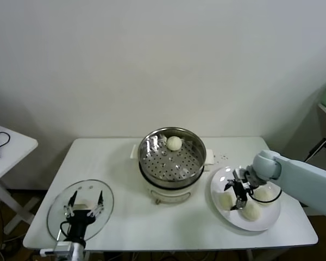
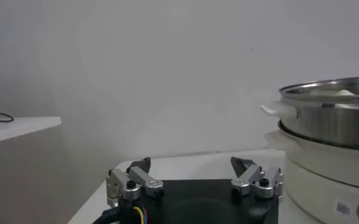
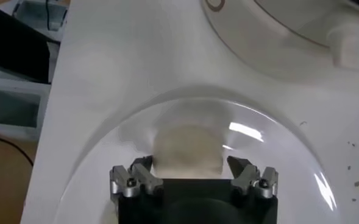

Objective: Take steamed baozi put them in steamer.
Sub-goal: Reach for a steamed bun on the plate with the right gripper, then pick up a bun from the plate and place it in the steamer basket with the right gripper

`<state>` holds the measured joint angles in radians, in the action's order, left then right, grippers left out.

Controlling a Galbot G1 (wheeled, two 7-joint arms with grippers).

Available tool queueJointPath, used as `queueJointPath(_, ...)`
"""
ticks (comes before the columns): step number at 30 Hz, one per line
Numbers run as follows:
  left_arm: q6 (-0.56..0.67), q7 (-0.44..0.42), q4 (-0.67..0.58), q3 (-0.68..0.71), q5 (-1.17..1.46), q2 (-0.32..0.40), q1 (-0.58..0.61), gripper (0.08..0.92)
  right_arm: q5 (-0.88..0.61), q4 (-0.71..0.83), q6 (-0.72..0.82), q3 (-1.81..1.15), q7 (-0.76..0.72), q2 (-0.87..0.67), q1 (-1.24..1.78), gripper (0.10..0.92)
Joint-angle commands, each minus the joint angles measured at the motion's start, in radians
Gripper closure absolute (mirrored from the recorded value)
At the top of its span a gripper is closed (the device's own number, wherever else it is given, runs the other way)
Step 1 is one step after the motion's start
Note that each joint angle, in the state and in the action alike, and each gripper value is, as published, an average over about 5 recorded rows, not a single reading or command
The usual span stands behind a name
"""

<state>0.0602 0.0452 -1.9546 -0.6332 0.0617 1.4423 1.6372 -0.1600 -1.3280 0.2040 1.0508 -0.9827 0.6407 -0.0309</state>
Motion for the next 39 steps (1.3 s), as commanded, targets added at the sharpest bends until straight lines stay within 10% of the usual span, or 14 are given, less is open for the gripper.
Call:
queueJointPath(1,-0.001,0.0,0.001,-0.001,-0.001,-0.001,-0.001,0.177,0.005,0.012,0.002,-0.007,-0.016,0.011,0.01,0.298)
queueJointPath(27,-0.012,-0.002,-0.011,0.002,-0.001,-0.007,-0.008,0.177,-0.353,0.008,0.015,0.248,-0.035,-0.05,-0.513,0.381)
queueJointPath(39,-0.018,-0.011,-0.027,0.025,-0.014,-0.011,-0.021,0.177,-0.606,0.094,0.027,0.428,-0.05,0.207,-0.839,0.381)
